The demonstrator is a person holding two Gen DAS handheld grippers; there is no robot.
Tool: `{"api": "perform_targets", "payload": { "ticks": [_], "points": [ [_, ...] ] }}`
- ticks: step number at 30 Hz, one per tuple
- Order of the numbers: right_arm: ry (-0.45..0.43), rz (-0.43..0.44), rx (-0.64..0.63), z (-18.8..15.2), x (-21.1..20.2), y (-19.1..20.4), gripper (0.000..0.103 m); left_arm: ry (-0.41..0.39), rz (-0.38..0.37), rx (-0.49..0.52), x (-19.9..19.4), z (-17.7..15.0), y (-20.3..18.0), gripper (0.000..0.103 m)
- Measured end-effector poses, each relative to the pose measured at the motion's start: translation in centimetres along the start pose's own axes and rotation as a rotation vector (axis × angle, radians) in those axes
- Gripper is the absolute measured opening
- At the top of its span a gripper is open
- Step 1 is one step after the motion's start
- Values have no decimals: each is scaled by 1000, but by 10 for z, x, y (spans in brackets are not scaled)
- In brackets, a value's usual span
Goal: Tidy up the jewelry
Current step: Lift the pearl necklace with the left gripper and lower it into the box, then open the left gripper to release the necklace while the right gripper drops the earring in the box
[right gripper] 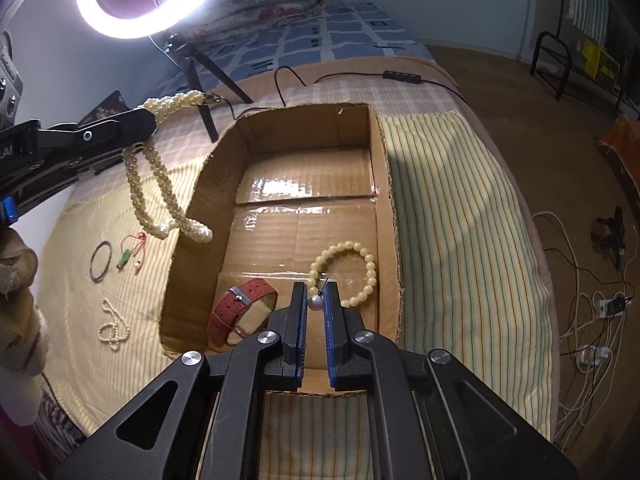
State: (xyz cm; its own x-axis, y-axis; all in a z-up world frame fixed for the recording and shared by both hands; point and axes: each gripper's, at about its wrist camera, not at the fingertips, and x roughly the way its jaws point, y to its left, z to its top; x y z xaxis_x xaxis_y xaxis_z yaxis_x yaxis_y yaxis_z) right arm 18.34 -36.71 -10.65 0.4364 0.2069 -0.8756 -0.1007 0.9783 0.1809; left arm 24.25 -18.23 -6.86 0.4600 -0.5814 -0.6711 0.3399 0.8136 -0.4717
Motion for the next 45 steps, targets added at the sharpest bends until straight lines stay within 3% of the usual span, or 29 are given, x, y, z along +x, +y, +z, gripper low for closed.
{"api": "perform_targets", "payload": {
  "ticks": [14, 15, 18, 19, 22, 23, 45],
  "points": [
    [10, 0, -13, -2, 6, 4, 7, 115, -3, 3, 31, -7, 7, 6],
    [5, -1, -15, -2, 6, 4, 7, 122, -1, 3, 32, -7, 7, 8],
    [16, -8, -11, -1, 8, 2, 7, 109, 34, 2, 28, -7, 11, 47],
    [20, -3, -5, -1, 9, 1, 11, 99, 43, -1, 27, -7, 12, 49],
    [16, -7, -1, -2, 9, 1, 47, 94, 57, -3, 24, -6, 15, 49],
    [9, -9, -5, -2, 8, 1, 50, 89, 65, -2, 23, -6, 15, 49],
    [-59, -18, -45, -2, -17, 35, 50, 34, 137, 22, -36, -13, 28, 49]
  ]
}}
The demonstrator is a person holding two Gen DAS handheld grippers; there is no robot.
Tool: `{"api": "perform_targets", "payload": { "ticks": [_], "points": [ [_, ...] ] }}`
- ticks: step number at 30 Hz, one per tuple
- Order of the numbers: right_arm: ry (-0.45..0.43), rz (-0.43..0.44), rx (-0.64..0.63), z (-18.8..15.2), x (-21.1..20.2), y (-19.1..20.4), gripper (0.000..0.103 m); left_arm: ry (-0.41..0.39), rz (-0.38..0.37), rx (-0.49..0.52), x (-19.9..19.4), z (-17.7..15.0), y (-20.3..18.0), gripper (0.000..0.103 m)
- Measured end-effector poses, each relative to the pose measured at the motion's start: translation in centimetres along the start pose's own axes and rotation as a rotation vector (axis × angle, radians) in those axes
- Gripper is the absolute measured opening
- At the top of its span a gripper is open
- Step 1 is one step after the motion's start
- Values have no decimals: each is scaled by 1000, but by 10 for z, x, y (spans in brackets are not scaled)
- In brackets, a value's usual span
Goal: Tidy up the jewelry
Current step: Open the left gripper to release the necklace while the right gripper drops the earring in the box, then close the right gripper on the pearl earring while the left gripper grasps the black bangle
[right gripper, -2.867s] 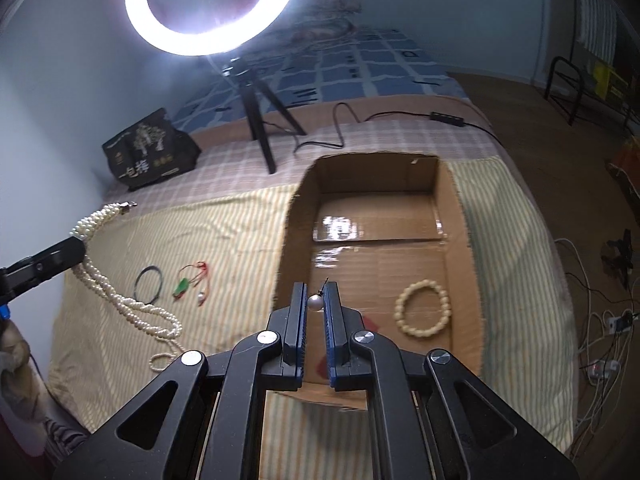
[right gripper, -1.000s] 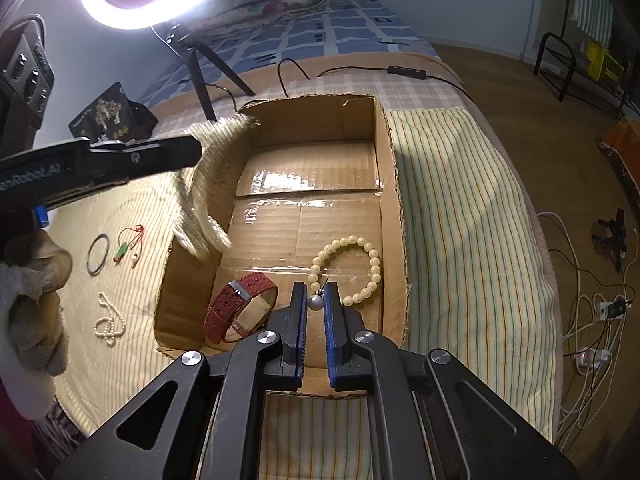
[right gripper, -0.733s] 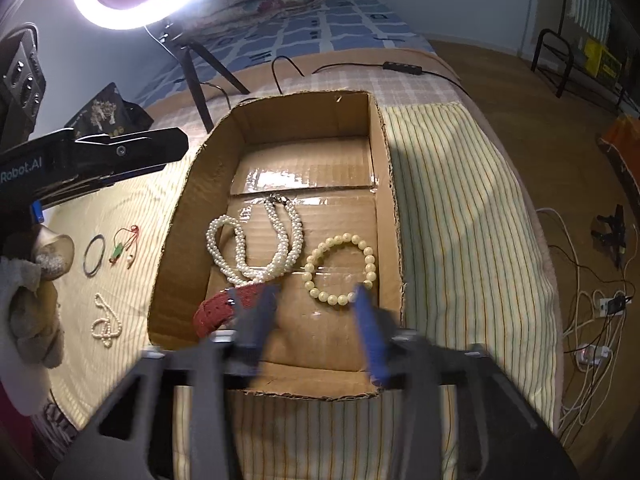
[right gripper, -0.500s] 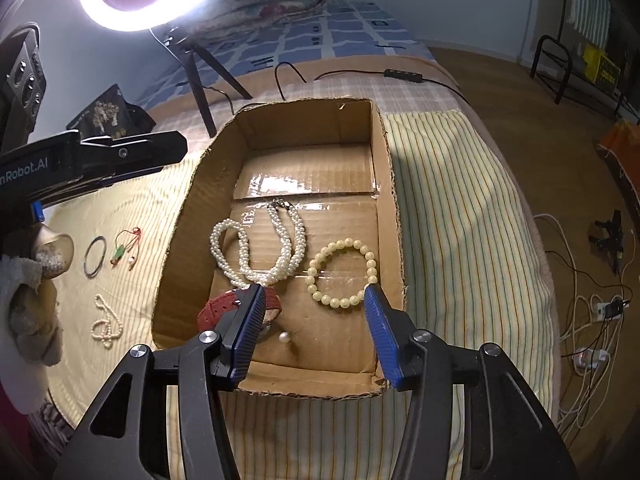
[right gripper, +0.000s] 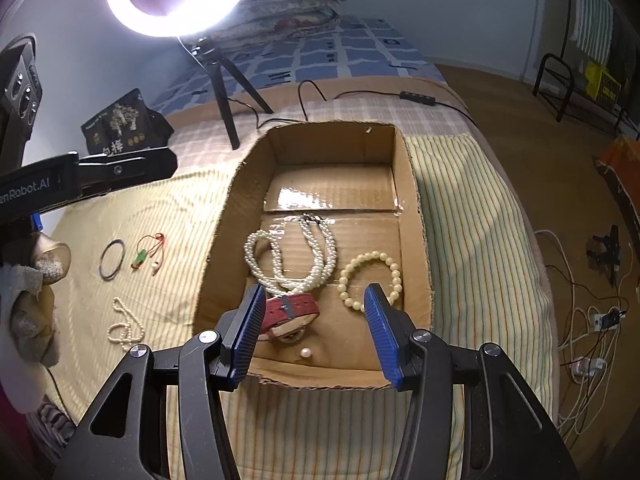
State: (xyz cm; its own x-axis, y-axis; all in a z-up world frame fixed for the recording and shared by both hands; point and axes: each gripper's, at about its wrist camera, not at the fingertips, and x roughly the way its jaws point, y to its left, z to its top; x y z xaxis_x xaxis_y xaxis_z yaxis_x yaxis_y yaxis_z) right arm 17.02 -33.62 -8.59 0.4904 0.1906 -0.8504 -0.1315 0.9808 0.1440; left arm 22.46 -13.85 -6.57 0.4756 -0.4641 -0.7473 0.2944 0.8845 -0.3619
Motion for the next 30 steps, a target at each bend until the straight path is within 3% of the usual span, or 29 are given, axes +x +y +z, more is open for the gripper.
{"api": "perform_targets", "payload": {
  "ticks": [12, 20, 23, 30],
  "points": [
    [-64, 14, -21, 0, -14, 32, 50, -87, 103, -7, -57, -10, 54, 49],
    [-163, 69, -129, -9, -18, 75, 50, -136, 189, -38, -92, -23, 108, 49],
    [-148, 84, -164, -12, -12, 91, 60, -131, 213, -55, -100, -28, 124, 49],
    [-44, 104, -214, -12, 12, 125, 61, -86, 282, -63, -103, -45, 157, 49]
  ]
}}
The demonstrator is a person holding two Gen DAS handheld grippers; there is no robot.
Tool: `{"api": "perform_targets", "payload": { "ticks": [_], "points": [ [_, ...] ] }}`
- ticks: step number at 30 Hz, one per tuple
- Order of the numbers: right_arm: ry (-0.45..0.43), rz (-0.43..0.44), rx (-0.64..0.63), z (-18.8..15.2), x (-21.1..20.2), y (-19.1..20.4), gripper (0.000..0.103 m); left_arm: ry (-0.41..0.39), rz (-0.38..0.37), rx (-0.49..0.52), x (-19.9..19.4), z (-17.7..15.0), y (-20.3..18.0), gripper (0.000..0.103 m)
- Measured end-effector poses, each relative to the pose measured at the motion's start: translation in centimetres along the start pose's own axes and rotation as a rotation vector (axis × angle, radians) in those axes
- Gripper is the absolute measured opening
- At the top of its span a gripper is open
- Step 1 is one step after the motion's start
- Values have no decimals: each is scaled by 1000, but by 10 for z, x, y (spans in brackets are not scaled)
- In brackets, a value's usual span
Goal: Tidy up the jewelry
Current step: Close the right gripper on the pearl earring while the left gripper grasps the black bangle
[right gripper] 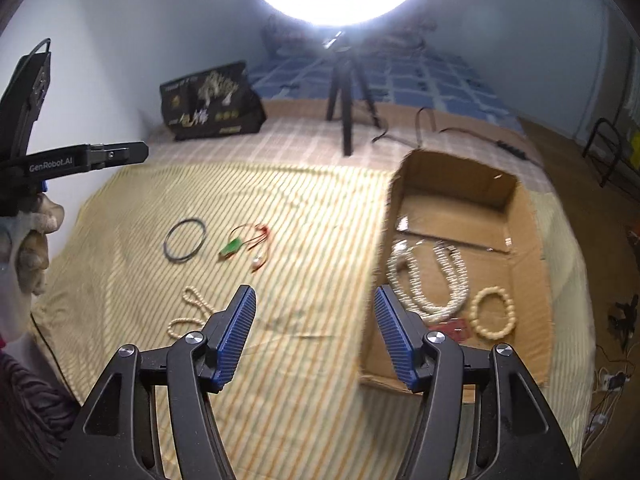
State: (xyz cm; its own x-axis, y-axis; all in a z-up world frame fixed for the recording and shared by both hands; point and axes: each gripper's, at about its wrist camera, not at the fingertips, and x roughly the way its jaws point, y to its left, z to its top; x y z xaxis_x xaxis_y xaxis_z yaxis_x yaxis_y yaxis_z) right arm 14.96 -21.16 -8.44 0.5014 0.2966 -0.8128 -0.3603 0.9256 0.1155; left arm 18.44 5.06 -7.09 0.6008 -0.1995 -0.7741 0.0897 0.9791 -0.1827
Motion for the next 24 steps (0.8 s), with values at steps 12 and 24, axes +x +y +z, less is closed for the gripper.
{"api": "perform_targets", "payload": {
  "ticks": [12, 24],
  "points": [
    [121, 110, 81, 23, 56, 25, 60, 122, 20, -74, 32, -19, 47, 38],
    [253, 147, 157, 26, 117, 33, 27, 243, -5, -189, 75, -34, 81, 30]
  ]
}}
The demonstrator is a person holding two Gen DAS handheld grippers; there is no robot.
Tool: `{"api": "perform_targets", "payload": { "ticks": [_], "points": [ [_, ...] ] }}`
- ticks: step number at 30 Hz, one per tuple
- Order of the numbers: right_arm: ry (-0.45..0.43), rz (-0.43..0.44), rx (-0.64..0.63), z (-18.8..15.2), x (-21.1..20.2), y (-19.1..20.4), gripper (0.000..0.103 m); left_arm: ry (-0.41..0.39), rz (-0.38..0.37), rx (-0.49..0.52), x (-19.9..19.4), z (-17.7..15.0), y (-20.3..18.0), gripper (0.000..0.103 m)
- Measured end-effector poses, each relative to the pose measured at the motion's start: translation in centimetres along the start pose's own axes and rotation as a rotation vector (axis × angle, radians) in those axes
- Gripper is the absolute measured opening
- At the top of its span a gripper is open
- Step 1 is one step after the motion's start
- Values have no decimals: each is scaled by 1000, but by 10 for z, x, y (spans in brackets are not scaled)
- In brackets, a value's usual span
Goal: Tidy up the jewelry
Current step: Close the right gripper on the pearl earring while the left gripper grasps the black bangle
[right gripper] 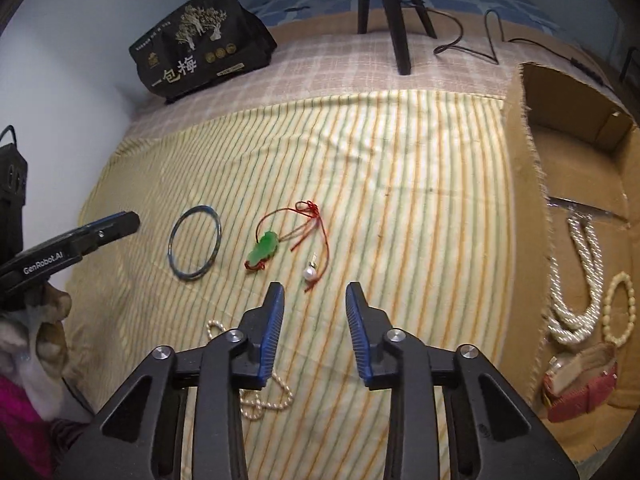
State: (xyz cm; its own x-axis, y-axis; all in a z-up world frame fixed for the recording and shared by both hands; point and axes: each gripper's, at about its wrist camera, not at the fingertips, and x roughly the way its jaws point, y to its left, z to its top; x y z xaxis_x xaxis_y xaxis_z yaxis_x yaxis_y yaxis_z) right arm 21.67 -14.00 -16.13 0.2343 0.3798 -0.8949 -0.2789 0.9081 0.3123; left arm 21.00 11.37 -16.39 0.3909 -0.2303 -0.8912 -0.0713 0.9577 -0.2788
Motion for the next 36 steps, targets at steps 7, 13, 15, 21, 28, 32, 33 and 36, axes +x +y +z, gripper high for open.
{"api": "perform_targets", "payload": {
  "ticks": [7, 13, 15, 21, 28, 32, 33, 36],
  "points": [
    [22, 21, -27, 9, 14, 10, 23, 48, -8, -30, 20, 0, 6, 28],
    [31, 12, -31, 13, 21, 7, 22, 68, 8, -21, 31, 0, 3, 28],
    [37, 12, -28, 14, 24, 6, 21, 73, 13, -22, 34, 0, 3, 28],
    [42, 6, -38, 17, 29, 7, 18, 77, 17, -23, 38, 3, 1, 28],
    [56, -6, -46, 18, 37, 8, 16, 84, 25, -22, 44, 3, 1, 28],
    [59, -16, -52, 18, 39, 9, 15, 86, 31, -18, 47, 4, -1, 28],
    [60, -19, -54, 18, 40, 9, 15, 86, 31, -17, 48, 4, -1, 28],
    [63, -37, -65, 19, 42, 10, 12, 87, 35, -13, 49, 4, -1, 28]
  ]
}}
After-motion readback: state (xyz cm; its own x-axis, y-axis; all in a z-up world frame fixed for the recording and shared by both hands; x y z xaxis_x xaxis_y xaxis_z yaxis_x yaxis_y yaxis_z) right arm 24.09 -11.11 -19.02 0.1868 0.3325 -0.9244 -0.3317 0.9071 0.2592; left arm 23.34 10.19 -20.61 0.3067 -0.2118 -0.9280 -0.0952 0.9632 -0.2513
